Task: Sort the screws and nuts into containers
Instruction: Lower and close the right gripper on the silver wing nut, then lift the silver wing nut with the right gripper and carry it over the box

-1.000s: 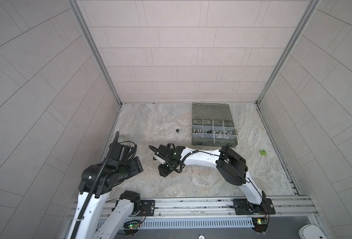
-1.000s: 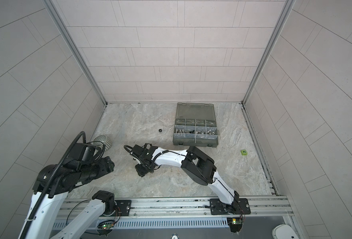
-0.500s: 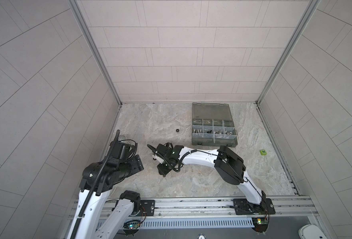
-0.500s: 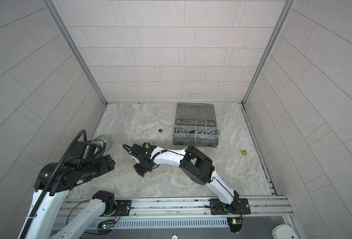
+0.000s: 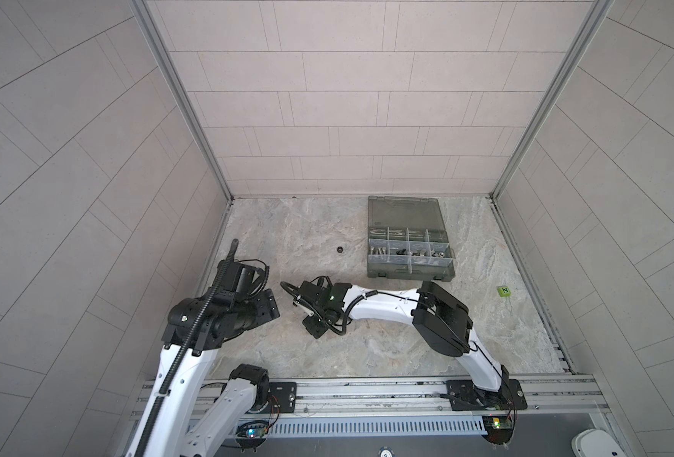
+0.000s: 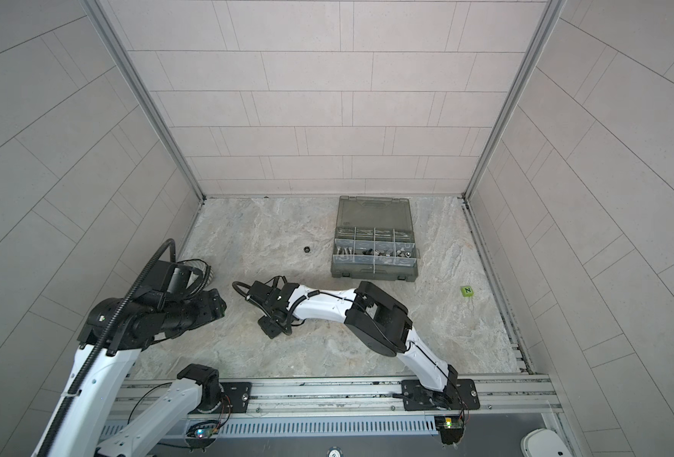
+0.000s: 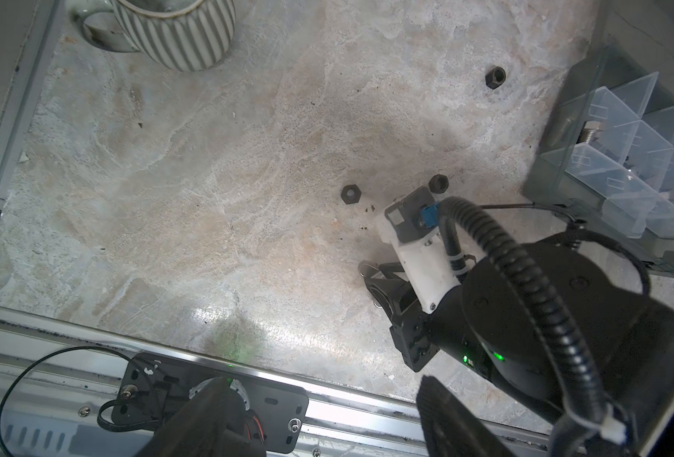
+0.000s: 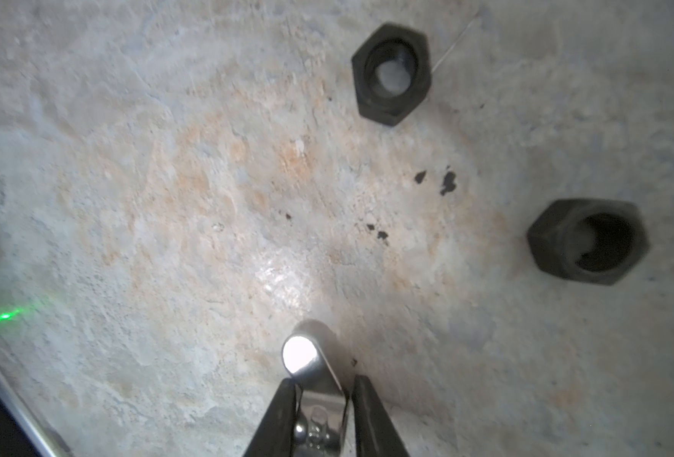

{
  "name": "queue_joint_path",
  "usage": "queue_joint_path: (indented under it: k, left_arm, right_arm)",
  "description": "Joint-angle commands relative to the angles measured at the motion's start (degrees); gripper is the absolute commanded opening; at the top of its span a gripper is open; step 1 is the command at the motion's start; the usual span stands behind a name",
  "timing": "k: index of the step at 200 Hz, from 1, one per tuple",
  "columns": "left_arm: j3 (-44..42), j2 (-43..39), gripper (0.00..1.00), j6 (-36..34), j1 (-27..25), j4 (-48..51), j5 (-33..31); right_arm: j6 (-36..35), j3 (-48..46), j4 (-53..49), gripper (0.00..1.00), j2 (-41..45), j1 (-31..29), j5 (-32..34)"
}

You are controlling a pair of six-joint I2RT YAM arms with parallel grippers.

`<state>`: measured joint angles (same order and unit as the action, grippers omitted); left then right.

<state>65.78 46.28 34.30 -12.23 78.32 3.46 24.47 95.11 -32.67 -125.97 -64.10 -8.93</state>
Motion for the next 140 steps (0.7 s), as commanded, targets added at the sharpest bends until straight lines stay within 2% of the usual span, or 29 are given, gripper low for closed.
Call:
queue_joint_path:
  k: [1, 23, 61, 101, 140]
  left_arm:
    - [0.4, 0.7, 0.81, -1.1, 0.4, -1.7, 0.5]
    - [0.6, 2.0, 0.82, -1.4, 0.4, -3.1, 1.0]
    - [2.6, 5.3, 1.0, -2.5, 0.3, -5.7, 1.6]
    - [4.5, 9.5, 1.0, -4.0, 0.4, -8.9, 2.0]
    - [4.9, 15.6, 1.0, -4.4, 0.5, -15.1, 4.8]
  right_arm:
    - [-0.4, -4.3, -10.3, 0.2, -1.7, 0.1, 5.3]
    - [-0.7, -5.3, -10.2, 0.13, 0.7, 0.3, 7.3]
    - [-0.7, -6.2, -10.0, 0.13, 5.3, 2.5, 6.5]
    - [-1.3, -7.5, -12.3, 0.13, 13.6, 7.4, 6.5]
    - [-2.5, -7.1, -16.8, 0.14, 23.2, 15.8, 8.1]
